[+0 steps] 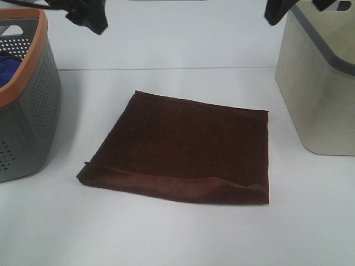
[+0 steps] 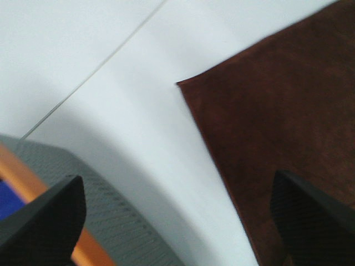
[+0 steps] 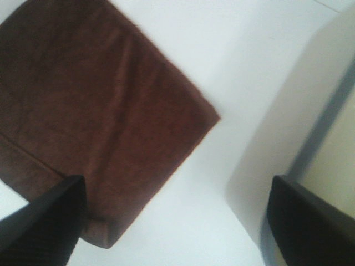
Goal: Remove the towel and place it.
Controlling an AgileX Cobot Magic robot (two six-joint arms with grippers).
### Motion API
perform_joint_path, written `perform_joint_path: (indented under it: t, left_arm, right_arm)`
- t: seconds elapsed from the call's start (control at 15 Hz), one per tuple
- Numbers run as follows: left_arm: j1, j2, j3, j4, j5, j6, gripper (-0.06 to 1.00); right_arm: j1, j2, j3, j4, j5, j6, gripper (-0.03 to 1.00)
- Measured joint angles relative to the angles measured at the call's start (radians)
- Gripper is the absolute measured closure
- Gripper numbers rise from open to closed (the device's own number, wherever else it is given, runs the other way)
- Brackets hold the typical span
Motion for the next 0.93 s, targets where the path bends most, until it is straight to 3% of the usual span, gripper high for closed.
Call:
perform_joint_path:
  t: [0.13, 0.27, 0.4, 0.6, 0.67, 0.93]
  left_arm:
    - [0.071, -0.049, 0.000, 0.082, 0.071, -0.149, 0.08]
    - [0.158, -0.092, 0.000, 0.094, 0.198, -0.189, 0.08]
    - [0.218, -0.132, 0.016, 0.094, 0.261, -0.202, 0.08]
    - [0.332, -0.280, 0.141, 0.090, 0.267, -0.245, 0.08]
    - [0.371, -0.388, 0.231, 0.074, 0.257, -0.251, 0.08]
    - [0.379, -0.716, 0.457, 0.057, 0.208, -0.252, 0.08]
  right_arm:
    - [-0.094, -0.035, 0.000, -0.024, 0.022, 0.064, 0.10]
    - [-0.233, -0.061, 0.000, -0.024, 0.039, 0.083, 0.10]
    - [-0.309, -0.079, 0.000, -0.024, 0.040, 0.086, 0.10]
    - [-0.332, -0.155, 0.058, -0.012, 0.040, 0.078, 0.10]
    - [-0.332, -0.236, 0.142, 0.007, 0.040, 0.078, 0.10]
    - [-0.332, -0.577, 0.486, 0.069, 0.040, 0.079, 0.10]
